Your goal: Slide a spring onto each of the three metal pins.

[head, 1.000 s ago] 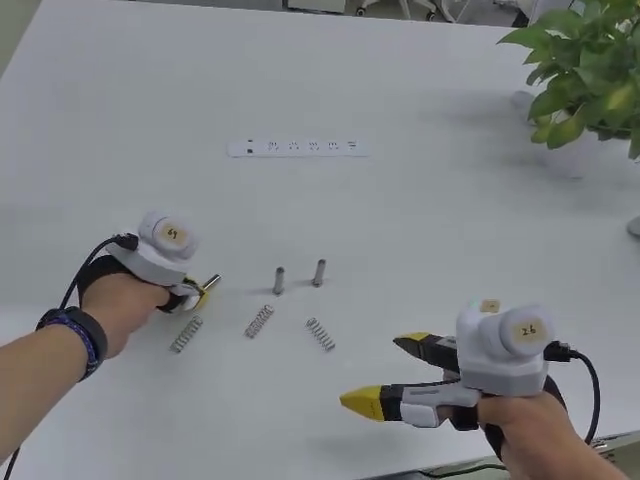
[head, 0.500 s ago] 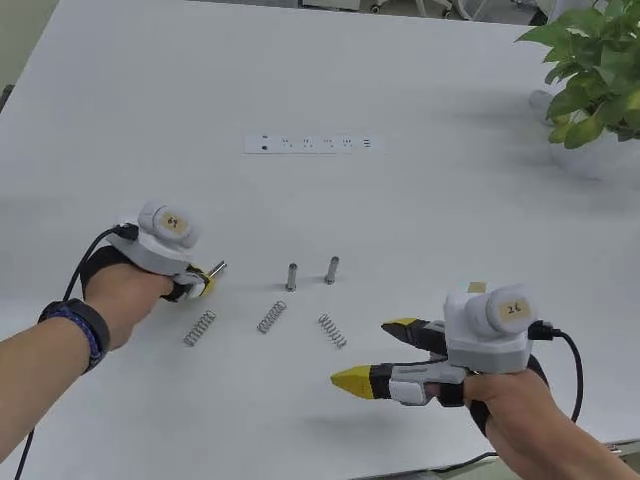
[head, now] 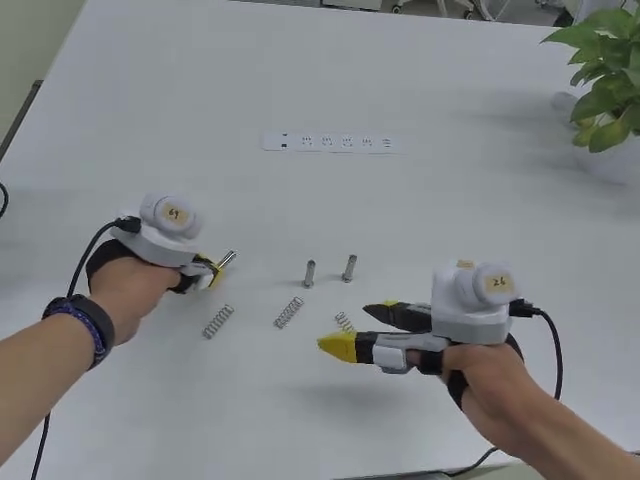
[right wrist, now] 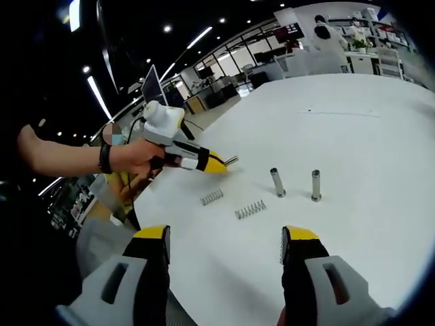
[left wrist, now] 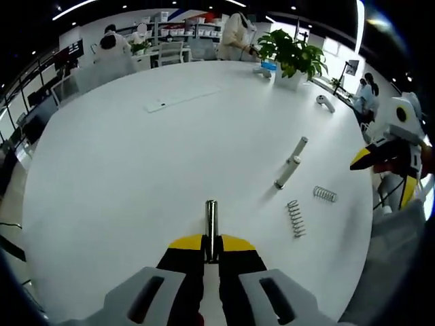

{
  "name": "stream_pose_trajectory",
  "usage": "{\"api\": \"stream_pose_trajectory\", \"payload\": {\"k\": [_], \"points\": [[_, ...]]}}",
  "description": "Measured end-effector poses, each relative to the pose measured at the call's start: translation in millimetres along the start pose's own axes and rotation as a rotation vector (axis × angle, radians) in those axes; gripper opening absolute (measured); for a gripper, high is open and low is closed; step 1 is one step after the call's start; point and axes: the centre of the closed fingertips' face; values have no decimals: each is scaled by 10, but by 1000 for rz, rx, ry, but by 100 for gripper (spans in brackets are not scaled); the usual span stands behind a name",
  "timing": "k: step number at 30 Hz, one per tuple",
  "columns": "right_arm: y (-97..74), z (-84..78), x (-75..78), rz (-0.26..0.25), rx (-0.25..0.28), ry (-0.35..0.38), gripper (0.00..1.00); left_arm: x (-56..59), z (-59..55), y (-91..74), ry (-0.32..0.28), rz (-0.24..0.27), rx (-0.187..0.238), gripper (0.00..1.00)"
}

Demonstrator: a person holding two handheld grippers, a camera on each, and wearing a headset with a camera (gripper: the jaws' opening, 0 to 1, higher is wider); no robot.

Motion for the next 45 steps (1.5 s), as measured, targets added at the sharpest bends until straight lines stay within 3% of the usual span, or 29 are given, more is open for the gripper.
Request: {"api": "stream_pose_trajectory", "payload": {"k": [15, 29, 45], "points": [[265, 366, -14, 50, 94, 91, 58, 66, 52, -142, 4, -2, 44, 0], [557, 417, 10, 78, 77, 113, 55, 245, 132, -277, 25, -15, 85, 0], [759, 625, -19, 124, 139, 207, 50, 445, 233, -344, 42, -39, 125, 0]]}}
Point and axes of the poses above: the centre of the closed fingertips' face, and the gripper's own axes: y roughly forward along the fingers, x roughly to its right, z roughly out of its top, and after that the axes turned 5 degrees about -x, right-handed
